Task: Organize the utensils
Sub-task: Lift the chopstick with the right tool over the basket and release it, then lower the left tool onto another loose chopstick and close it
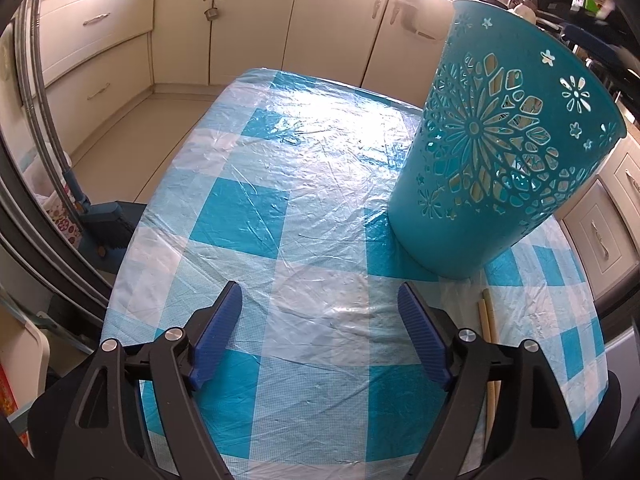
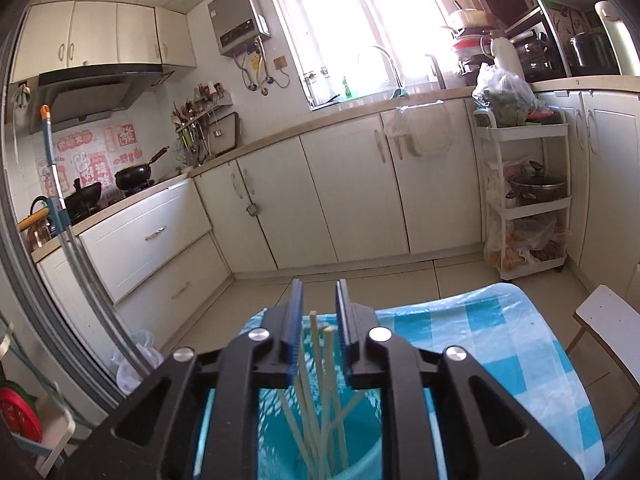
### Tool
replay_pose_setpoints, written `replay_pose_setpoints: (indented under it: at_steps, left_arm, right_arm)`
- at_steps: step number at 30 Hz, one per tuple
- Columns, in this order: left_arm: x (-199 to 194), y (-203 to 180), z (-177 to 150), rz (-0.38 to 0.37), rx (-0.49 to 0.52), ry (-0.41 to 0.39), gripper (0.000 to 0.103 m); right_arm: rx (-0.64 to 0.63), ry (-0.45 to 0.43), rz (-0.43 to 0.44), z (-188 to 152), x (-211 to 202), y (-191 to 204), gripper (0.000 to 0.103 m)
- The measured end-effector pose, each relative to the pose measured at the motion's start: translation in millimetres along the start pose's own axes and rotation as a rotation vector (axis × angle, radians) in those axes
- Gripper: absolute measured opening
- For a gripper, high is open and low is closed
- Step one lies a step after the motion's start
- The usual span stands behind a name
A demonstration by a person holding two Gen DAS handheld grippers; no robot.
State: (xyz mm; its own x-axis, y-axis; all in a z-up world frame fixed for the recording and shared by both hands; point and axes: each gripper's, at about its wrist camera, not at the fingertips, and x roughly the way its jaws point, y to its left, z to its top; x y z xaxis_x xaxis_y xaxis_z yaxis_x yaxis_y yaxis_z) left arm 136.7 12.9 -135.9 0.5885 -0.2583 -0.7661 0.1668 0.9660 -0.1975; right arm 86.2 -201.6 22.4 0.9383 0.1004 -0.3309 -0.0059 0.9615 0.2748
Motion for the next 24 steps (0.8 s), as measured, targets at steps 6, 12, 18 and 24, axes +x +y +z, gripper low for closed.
replay_pose_setpoints:
  at_steps: [6, 12, 18, 24]
  left_arm:
    - [0.2, -0.4, -0.2, -0.001, 0.001, 0.000, 0.078]
    - [0.9, -1.3, -0.2, 0.003, 0.006, 0.003, 0.079]
    - [0.3, 0.4, -0.2, 0.002, -0.001, 0.002, 0.080]
    - [0.7, 0.6, 0.0, -0.001, -0.003, 0.003, 0.081]
  right_arm:
    - [-0.017, 0.003, 0.018, -29.6, -74.8, 3.7, 0.029]
    - [-0.023, 0.379, -0.024, -119.7, -61.1, -7.8, 0.020]
    - [0.013, 0.501, -0.061, -148.0, -20.9, -16.7, 0.018]
    - [-0.022, 0.557, -0.095, -155.1, 2.2, -13.1, 0.017]
